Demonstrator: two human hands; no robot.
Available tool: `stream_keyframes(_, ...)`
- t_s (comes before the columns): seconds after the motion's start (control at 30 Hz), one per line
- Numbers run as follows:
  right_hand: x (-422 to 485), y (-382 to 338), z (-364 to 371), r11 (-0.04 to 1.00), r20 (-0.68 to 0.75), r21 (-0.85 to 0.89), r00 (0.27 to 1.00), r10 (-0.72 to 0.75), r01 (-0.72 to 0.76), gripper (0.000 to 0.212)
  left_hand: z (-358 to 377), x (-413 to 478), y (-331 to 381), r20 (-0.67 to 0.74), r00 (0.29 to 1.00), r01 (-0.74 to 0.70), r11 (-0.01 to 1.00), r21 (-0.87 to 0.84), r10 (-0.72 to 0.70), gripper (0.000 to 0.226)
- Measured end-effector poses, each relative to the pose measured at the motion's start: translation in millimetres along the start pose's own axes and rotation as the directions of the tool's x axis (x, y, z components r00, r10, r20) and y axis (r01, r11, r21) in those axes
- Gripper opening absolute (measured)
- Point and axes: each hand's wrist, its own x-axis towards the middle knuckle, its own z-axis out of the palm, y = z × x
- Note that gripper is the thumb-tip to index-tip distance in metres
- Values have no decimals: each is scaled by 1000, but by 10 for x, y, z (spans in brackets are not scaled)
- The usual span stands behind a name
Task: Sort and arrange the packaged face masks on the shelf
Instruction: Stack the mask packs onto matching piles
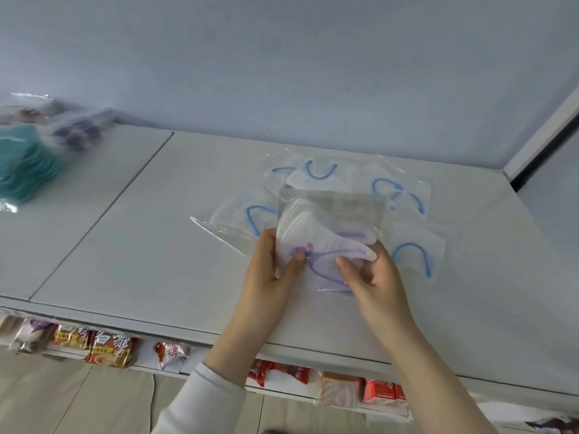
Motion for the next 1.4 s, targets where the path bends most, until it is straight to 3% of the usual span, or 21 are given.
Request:
stream_keyframes(0.17,3,-108,185,1000,21,4,1000,18,-18,26,-162,-86,72,-64,998,-15,999,40,18,8)
stream_keyframes(0.3,-73,-154,493,999,208,8,977,51,-54,31,-467,-259,88,-233,972,42,994,105,-17,15)
stream_keyframes(0.4,-173,-239,848,998,413,-32,909,62,-53,38,-880,-500,177,-382,924,51,997,63,-23,17)
stream_keyframes(0.5,-347,-274,1342,993,528,-104,842,109,-63,12,-1355,-880,201,-521,844,98,991,-87,-129,19)
stream_keyframes(0.6,-717,-230,1852,987,612,-118,774,160,-110,21,-1756,-1378,143,-602,758,188,967,-169,-252,24)
stream_keyframes(0.77,-1594,-47,2619,967,760,-218,599,252,-131,24,-2367,-2583,-121,-632,618,400,879,-260,-468,25)
stream_keyframes(0.93,-2554,291,3402,897,798,-390,410,442,-207,13,-2952,-3687,-443,-675,408,487,772,-409,-615,13)
stream_keyframes(1.1,-3377,493,4203,705,723,-555,163,671,-442,4,-3606,-4454,-580,-695,239,508,697,-506,-679,11)
stream_keyframes(1.23,-3729,562,4688,607,674,-590,89,733,-532,9,-4049,-4815,-717,-724,119,493,673,-551,-680,10)
stream_keyframes(1.4,-3858,619,5299,607,660,-637,70,748,-475,3,-4517,-4965,-888,-718,31,456,649,-609,-695,9)
